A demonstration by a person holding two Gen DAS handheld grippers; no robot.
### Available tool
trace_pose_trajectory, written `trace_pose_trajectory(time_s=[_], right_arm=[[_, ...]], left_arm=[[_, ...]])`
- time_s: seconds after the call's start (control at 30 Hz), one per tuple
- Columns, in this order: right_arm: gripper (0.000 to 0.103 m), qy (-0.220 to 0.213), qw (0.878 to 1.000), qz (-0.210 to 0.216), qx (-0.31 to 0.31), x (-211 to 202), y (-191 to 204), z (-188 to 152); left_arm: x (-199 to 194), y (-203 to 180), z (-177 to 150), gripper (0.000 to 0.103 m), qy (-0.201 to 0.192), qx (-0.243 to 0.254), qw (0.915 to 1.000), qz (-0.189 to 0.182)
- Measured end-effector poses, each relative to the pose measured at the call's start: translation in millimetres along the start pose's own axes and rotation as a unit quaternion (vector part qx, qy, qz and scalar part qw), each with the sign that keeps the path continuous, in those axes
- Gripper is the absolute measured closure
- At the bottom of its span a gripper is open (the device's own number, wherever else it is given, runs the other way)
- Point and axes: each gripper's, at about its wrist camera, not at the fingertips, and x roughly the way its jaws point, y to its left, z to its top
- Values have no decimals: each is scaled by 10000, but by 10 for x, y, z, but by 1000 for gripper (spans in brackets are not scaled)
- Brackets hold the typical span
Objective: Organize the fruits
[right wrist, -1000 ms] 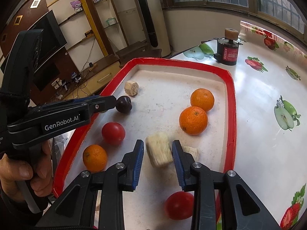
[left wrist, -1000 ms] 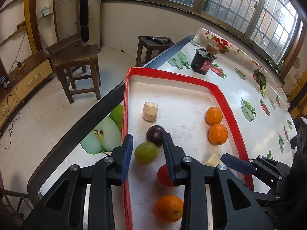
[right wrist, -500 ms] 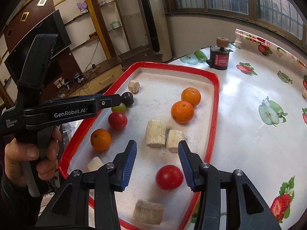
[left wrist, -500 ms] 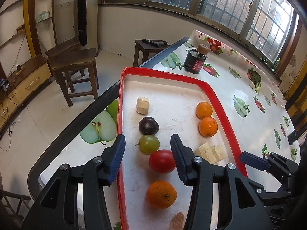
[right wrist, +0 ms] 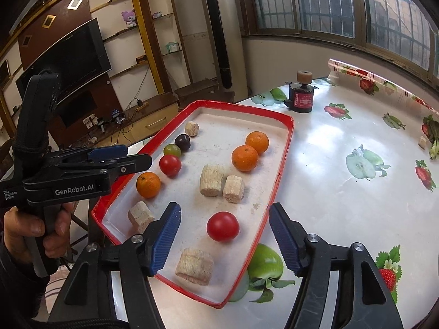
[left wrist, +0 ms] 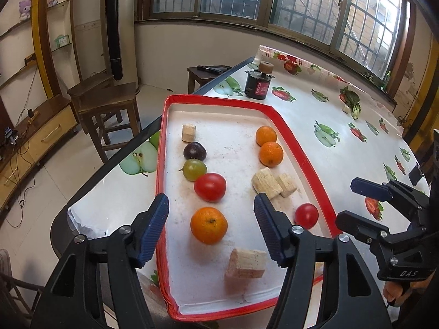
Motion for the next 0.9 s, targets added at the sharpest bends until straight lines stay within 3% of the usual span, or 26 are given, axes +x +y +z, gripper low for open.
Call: trace_pose_trajectory(time_s=[0.23,0.33,0.57,0.9], right_arm=[[26,-164,9996,95,-227,-147,22,-67],[25,-224,9992,89,-323,-186,49,-95],[18,-290,9987,108,-405,-245,78,-170],[17,-279,9981,25,-540,-340,47,-265]], left_arm=[[-148,-74,-129,39,-140,140,9998,69],[-193,-97,-165,28,-198,139,9997,101],[-277,-124,-241,28,-308,241,9990,220],[-389,-202,-318,28,-443,366,9981,231]])
